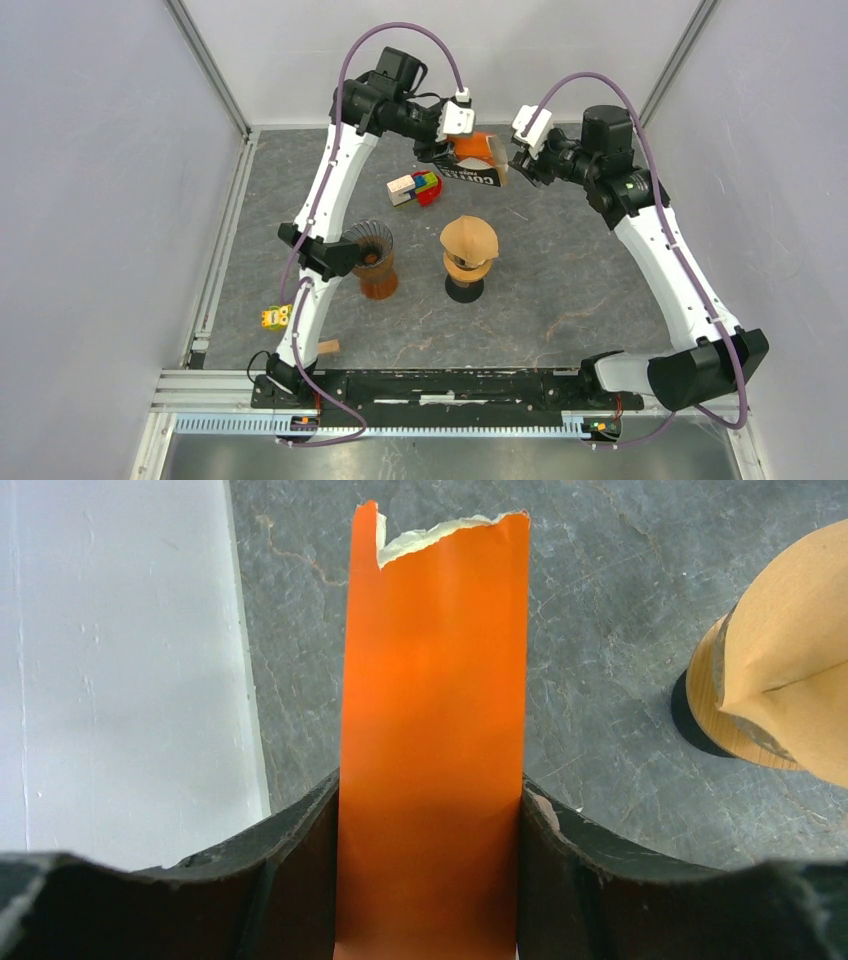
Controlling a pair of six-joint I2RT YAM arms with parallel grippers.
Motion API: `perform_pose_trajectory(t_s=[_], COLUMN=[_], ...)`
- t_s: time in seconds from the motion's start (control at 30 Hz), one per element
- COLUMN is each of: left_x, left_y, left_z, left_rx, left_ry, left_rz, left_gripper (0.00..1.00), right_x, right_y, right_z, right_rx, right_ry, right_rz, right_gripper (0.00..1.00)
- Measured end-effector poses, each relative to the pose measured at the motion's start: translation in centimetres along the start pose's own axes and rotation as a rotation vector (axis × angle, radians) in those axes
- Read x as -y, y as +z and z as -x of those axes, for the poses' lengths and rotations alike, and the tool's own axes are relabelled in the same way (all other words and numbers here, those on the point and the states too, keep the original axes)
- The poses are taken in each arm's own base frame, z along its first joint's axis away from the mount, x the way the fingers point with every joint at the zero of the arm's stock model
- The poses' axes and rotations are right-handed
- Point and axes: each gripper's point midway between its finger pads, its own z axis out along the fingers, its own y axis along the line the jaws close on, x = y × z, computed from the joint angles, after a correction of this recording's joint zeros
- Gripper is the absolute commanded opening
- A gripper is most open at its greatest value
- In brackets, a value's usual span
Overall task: Place the coffee filter in the dripper
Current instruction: Pick up the coffee filter from the coffee filter holder.
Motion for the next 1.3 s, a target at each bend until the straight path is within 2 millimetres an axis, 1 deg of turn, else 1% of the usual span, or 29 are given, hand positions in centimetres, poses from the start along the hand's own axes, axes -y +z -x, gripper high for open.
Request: perform_pose_trajectory(t_s=[0.17, 0.27, 0.43, 0.57, 0.7, 0.87, 1.17, 1.23, 1.3], left_x=[-0.3, -0.3, 0.0, 0.4, 0.8, 1.0, 1.0, 1.1, 1.1], left_y=[-0.6, -0.6, -0.6, -0.6, -0.6, -0.8, -0.8, -0.7, -0.7], left_z=[-0.4, -0.4, 0.0, 0.0, 0.2, 0.5, 0.6, 0.7, 0.8], left_rx=[0.009, 0.016, 0.034, 0.035, 0.045, 0.051, 0.061, 0.066, 0.068], left_ry=[-0.011, -0.012, -0.016, -0.029, -0.038, -0.038, -0.039, -0.038, -0.039], left_rz=[0.007, 0.006, -0.007, -0.021, -0.035, -0.038, -0.042, -0.044, -0.045], left_gripper=[0.44, 0.45, 0.45, 0.45, 0.45, 0.45, 0.45, 0.45, 0.46], right_x=[-0.9, -1.6, -2.9, -3.1, -3.3, -3.5, -3.2, -3.3, -3.4], right_y=[-0.8, -0.9, -0.4, 0.4, 1.5, 2.1, 2.7, 2.9, 3.2], right_z=[-0.1, -0.7, -1.6, -2.1, -3.1, -3.7, -3.7, -3.8, -3.9], right_rx=[0.001, -0.001, -0.002, -0.002, -0.017, -0.025, -0.013, -0.013, -0.011], right_ry=[-0.001, 0.005, 0.023, 0.035, 0.053, 0.064, 0.062, 0.067, 0.072], right_rz=[0.038, 0.063, 0.11, 0.134, 0.158, 0.173, 0.167, 0.175, 0.182], right_gripper=[0.42, 0.41, 0.42, 0.42, 0.41, 0.41, 0.34, 0.31, 0.24])
